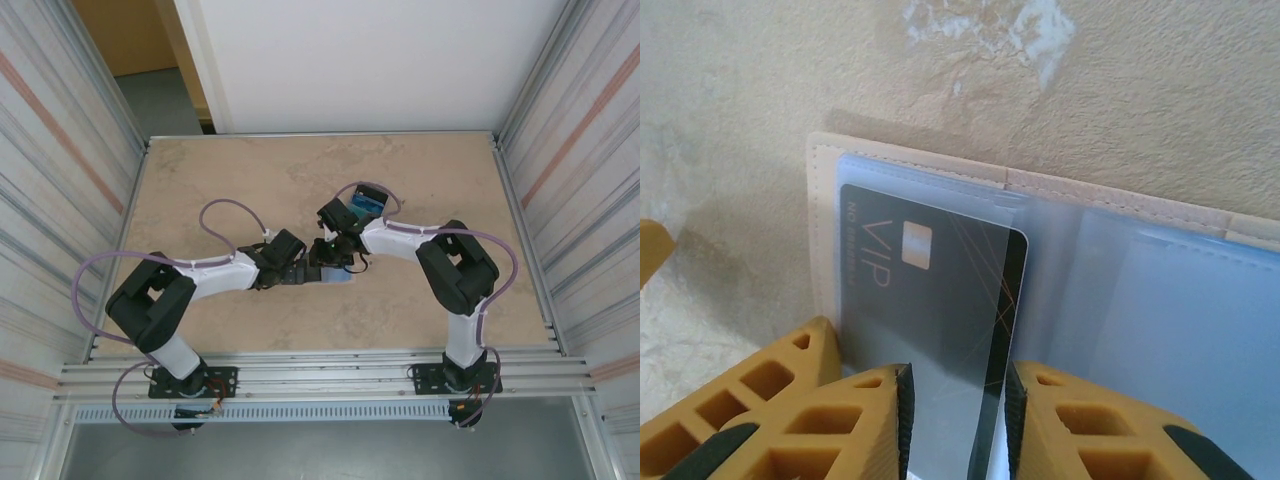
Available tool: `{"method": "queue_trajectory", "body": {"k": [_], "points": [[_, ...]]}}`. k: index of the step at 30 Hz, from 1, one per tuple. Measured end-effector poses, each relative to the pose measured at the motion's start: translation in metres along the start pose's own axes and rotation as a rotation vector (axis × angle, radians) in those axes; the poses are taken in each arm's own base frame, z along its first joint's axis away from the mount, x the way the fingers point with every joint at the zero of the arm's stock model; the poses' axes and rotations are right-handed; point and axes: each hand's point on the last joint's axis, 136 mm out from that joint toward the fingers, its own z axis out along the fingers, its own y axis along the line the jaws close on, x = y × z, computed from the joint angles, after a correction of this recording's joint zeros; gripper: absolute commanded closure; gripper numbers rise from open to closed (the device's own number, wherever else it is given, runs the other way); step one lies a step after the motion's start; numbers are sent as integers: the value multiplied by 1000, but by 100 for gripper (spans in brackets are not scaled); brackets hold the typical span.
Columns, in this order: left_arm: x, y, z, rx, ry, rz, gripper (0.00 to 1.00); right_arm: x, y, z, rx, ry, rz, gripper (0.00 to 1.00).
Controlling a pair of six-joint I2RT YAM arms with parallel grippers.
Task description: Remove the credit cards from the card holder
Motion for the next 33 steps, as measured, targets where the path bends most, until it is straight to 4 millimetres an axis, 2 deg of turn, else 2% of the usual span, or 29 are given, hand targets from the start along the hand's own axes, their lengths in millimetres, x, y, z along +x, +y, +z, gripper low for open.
{"method": "queue_trajectory", "body": {"k": [15, 33], "points": [[0, 0, -1, -5, 6, 3, 1, 2, -1, 7, -28, 9, 21, 66], [1, 3, -1, -21, 16, 8, 1, 1, 5, 9, -302, 11, 137, 75]]}}
